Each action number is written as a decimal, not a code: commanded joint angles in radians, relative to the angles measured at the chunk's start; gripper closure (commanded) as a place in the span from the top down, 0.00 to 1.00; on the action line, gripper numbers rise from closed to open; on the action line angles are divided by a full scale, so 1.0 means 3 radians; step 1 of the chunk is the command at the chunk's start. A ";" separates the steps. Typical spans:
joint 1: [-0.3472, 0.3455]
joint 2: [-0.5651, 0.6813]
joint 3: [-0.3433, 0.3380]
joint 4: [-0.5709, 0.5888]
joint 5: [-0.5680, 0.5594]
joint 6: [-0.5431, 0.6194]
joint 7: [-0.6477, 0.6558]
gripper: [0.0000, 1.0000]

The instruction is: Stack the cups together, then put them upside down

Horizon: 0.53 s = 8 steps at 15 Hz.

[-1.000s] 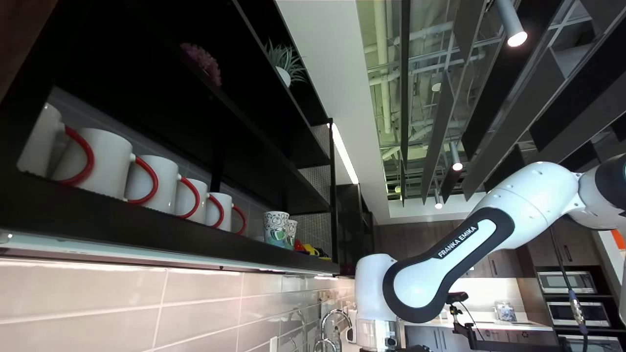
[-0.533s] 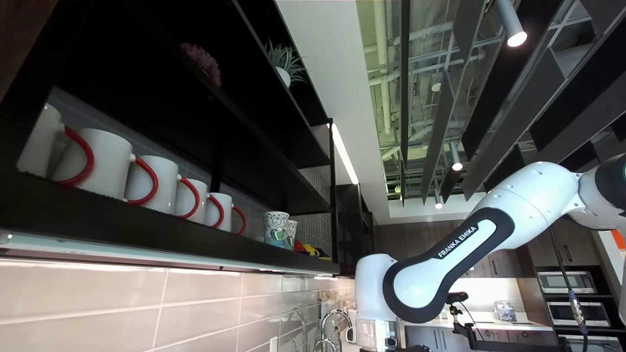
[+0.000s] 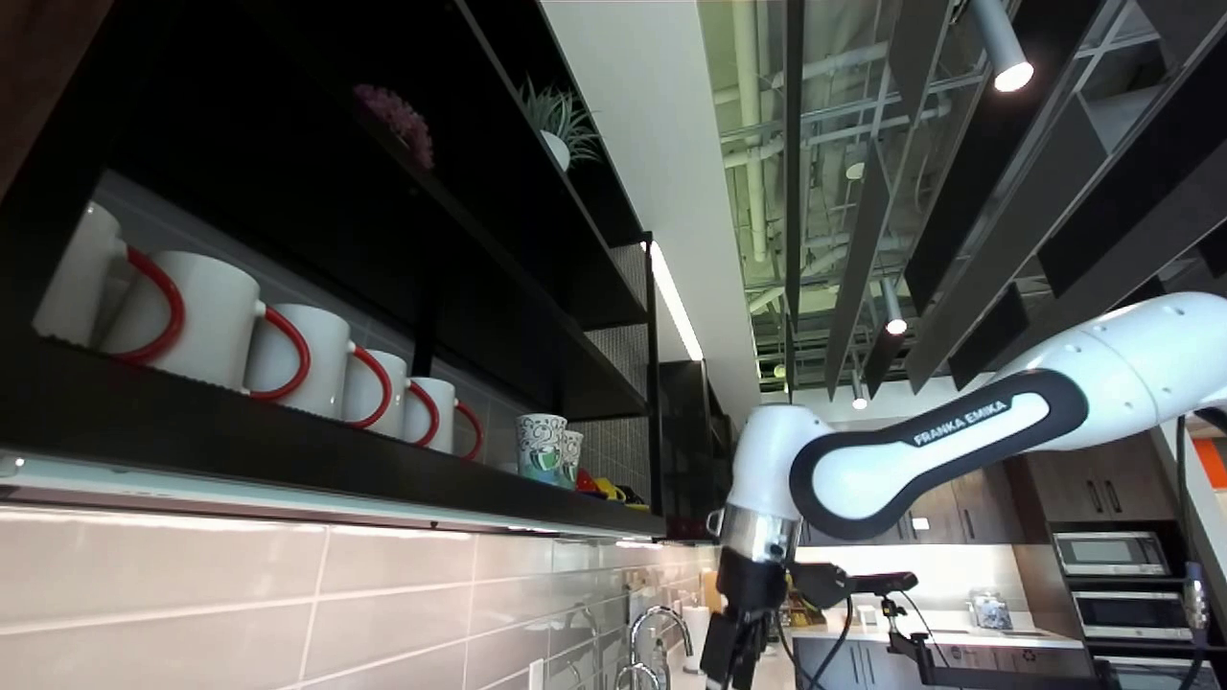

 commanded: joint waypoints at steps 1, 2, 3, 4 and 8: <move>-0.0150 -0.0413 0.0087 0.0207 -0.0189 0.0006 0.0136 1.00; -0.0061 -0.0234 0.0007 0.0139 -0.0076 -0.0005 0.0021 1.00; -0.0070 -0.0310 0.0008 0.0182 -0.0079 -0.0029 0.0020 1.00; -0.0066 -0.0330 0.0008 0.0178 -0.0078 -0.0044 0.0019 1.00; -0.0062 -0.0243 0.0006 0.0146 -0.0079 -0.0040 0.0020 1.00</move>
